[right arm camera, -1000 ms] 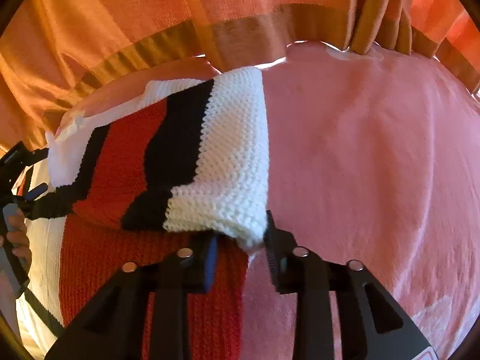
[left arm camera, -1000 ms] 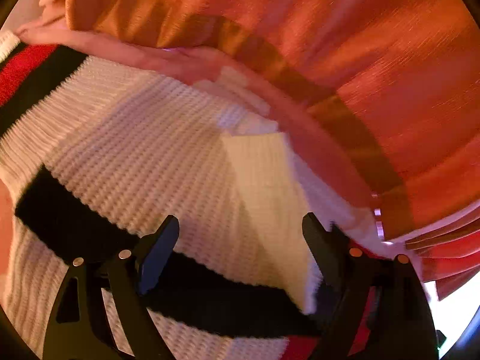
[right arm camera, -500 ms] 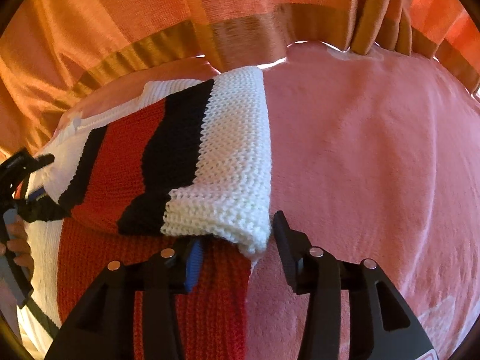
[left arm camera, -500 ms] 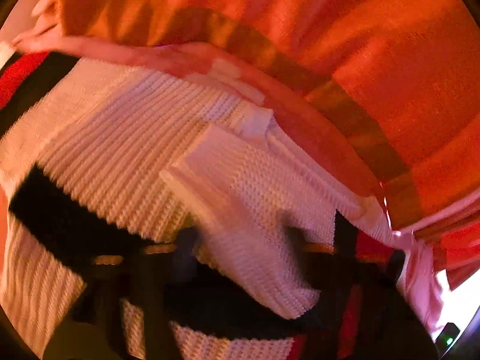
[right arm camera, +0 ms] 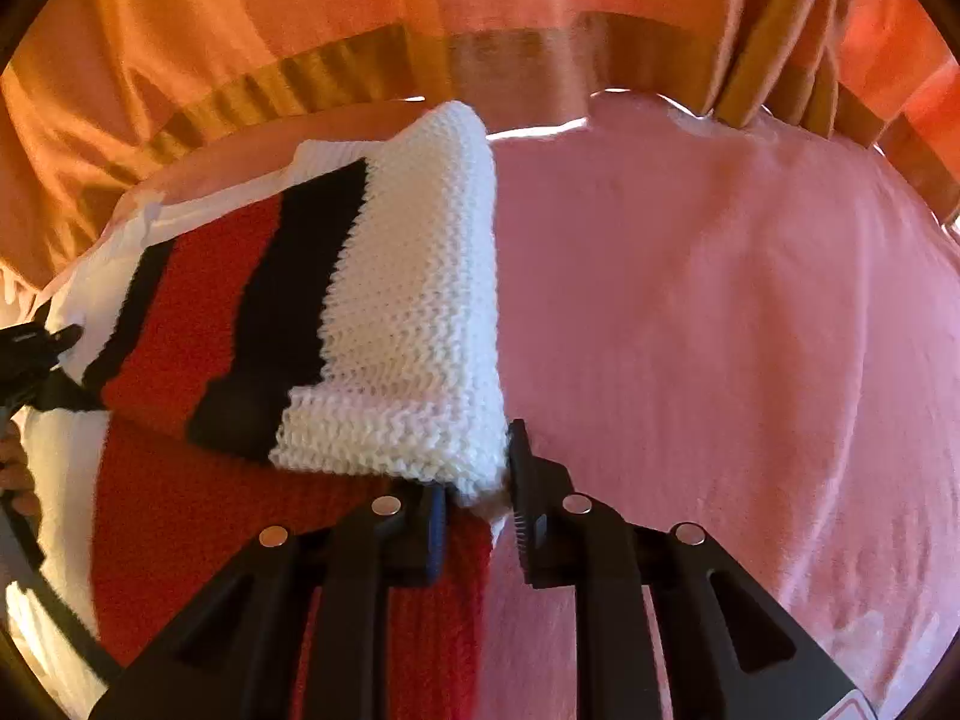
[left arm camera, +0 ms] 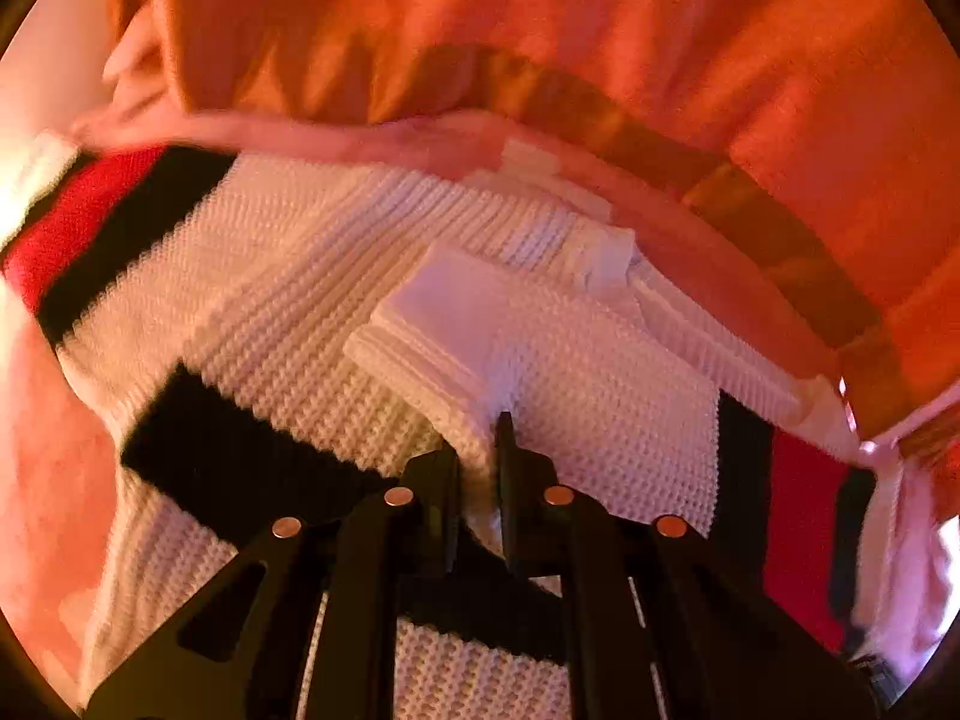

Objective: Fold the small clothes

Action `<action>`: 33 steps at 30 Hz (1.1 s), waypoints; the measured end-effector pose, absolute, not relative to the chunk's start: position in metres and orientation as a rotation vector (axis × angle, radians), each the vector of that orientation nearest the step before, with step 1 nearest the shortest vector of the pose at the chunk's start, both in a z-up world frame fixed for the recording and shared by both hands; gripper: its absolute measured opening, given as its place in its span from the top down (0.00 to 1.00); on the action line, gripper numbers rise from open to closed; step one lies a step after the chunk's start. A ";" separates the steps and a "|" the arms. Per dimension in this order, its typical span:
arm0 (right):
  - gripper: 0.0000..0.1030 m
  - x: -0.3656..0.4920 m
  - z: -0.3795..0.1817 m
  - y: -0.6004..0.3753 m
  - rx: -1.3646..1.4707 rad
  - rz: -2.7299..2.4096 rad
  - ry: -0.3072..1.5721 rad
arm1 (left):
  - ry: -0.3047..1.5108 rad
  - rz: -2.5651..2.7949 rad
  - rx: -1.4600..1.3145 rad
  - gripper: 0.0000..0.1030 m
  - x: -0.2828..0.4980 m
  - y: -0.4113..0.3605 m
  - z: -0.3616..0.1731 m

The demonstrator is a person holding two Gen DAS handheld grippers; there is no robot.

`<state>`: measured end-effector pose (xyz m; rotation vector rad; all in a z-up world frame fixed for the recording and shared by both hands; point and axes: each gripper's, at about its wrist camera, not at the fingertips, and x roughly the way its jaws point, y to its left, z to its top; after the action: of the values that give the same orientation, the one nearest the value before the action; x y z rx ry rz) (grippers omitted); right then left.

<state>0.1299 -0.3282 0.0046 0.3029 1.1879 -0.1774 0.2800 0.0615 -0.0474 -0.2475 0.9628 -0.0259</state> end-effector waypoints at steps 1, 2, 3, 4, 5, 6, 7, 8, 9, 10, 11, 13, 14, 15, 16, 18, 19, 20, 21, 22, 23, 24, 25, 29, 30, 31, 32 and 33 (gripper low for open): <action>0.78 0.126 0.013 -0.329 0.336 -0.164 1.189 | 0.960 -0.032 -0.242 0.91 0.280 0.061 -0.045; 0.77 0.116 0.027 -0.329 0.374 -0.140 1.195 | 0.963 -0.033 -0.247 0.90 0.280 0.062 -0.045; 0.77 0.108 0.040 -0.328 0.381 -0.126 1.182 | 0.971 -0.031 -0.260 0.90 0.281 0.065 -0.047; 0.77 0.101 0.053 -0.325 0.373 -0.120 1.155 | 0.981 -0.032 -0.282 0.89 0.282 0.069 -0.050; 0.77 0.094 0.074 -0.321 0.340 -0.122 1.080 | 0.982 -0.031 -0.292 0.89 0.282 0.070 -0.050; 0.77 0.093 0.090 -0.317 0.295 -0.126 1.010 | 0.982 -0.028 -0.292 0.89 0.282 0.069 -0.050; 0.79 0.094 0.100 -0.313 0.249 -0.124 0.957 | 0.981 -0.024 -0.285 0.89 0.281 0.068 -0.049; 0.82 0.099 0.104 -0.307 0.207 -0.121 0.930 | 0.979 -0.017 -0.278 0.89 0.281 0.067 -0.049; 0.85 0.104 0.099 -0.304 0.197 -0.106 0.942 | 0.978 -0.013 -0.275 0.88 0.280 0.065 -0.049; 0.93 0.114 0.087 -0.302 0.212 -0.090 0.981 | 0.979 -0.009 -0.274 0.88 0.279 0.065 -0.050; 0.94 0.121 0.076 -0.302 0.233 -0.081 1.017 | 0.979 -0.010 -0.280 0.88 0.279 0.066 -0.050; 0.95 0.128 0.059 -0.299 0.247 -0.073 1.062 | 0.983 -0.016 -0.293 0.87 0.280 0.068 -0.051; 0.95 0.134 0.047 -0.298 0.234 -0.077 1.085 | 0.986 -0.022 -0.302 0.87 0.280 0.069 -0.051; 0.95 0.139 0.036 -0.296 0.217 -0.077 1.104 | 0.989 -0.024 -0.309 0.87 0.281 0.071 -0.051; 0.95 0.141 0.031 -0.294 0.209 -0.079 1.111 | 0.990 -0.025 -0.315 0.87 0.281 0.071 -0.051; 1.00 0.144 0.012 -0.295 0.154 -0.134 1.159 | 0.993 -0.030 -0.324 0.87 0.281 0.073 -0.051; 1.00 0.145 0.004 -0.301 0.159 -0.150 1.179 | 0.994 -0.036 -0.323 0.86 0.281 0.073 -0.051; 1.00 0.144 0.002 -0.308 0.198 -0.147 1.171 | 0.994 -0.047 -0.315 0.85 0.280 0.073 -0.051; 1.00 0.144 0.002 -0.312 0.218 -0.150 1.175 | 0.994 -0.059 -0.305 0.85 0.278 0.074 -0.049; 1.00 0.145 0.003 -0.313 0.220 -0.152 1.183 | 0.992 -0.072 -0.307 0.85 0.277 0.075 -0.048; 1.00 0.146 0.005 -0.310 0.194 -0.158 1.186 | 0.989 -0.079 -0.313 0.85 0.276 0.078 -0.046; 1.00 0.146 0.006 -0.307 0.171 -0.168 1.185 | 0.976 -0.087 -0.335 0.84 0.274 0.085 -0.042; 1.00 0.146 0.009 -0.305 0.176 -0.177 1.174 | 0.961 -0.093 -0.356 0.83 0.272 0.092 -0.036; 0.94 0.142 0.029 -0.296 0.187 -0.157 1.090 | 0.837 0.013 -0.415 0.36 0.267 0.150 -0.004; 0.93 0.141 0.034 -0.294 0.184 -0.146 1.074 | 0.805 0.067 -0.430 0.31 0.265 0.171 0.003; 0.92 0.140 0.037 -0.288 0.173 -0.124 1.057 | 0.785 0.118 -0.444 0.21 0.266 0.192 0.008; 0.92 0.139 0.038 -0.285 0.161 -0.118 1.051 | 0.766 0.197 -0.467 0.18 0.268 0.223 0.011; 0.92 0.139 0.038 -0.280 0.147 -0.113 1.051 | 0.759 0.239 -0.485 0.18 0.269 0.240 0.011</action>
<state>0.1387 -0.2799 0.0378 0.1473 1.0505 -0.1129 0.2691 0.2400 0.0108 -0.4846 0.7590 0.2389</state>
